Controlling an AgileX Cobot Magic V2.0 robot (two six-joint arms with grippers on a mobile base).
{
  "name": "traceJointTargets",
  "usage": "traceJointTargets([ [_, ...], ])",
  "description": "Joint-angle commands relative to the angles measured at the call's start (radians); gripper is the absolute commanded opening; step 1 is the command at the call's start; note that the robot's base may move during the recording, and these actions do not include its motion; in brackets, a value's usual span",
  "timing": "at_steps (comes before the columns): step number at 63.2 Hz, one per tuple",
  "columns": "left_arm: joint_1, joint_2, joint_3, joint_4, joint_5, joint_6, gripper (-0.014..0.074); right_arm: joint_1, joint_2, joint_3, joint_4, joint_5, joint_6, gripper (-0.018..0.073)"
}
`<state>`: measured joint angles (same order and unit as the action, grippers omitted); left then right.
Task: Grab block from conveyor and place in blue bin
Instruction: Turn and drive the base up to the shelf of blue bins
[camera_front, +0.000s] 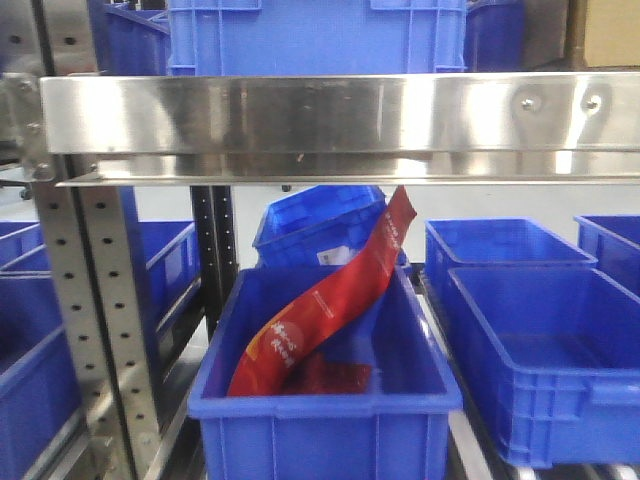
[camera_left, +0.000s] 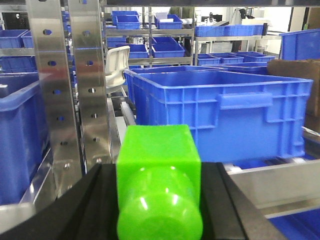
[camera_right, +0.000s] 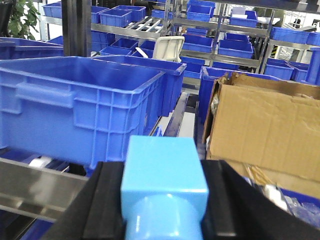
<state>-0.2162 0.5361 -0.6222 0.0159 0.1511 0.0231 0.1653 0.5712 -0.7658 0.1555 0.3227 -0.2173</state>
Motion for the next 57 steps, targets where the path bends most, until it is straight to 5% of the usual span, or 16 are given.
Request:
traceJointTargets([
  [1,-0.001,-0.004,0.000,0.002,-0.019,0.000,-0.0111,-0.001,-0.002,0.001,-0.002,-0.017,-0.005,-0.0162],
  [57,-0.001,-0.004,0.000,0.002,-0.019,0.000,-0.0111,-0.001,-0.002,0.001,-0.002,-0.017,-0.005,-0.0162],
])
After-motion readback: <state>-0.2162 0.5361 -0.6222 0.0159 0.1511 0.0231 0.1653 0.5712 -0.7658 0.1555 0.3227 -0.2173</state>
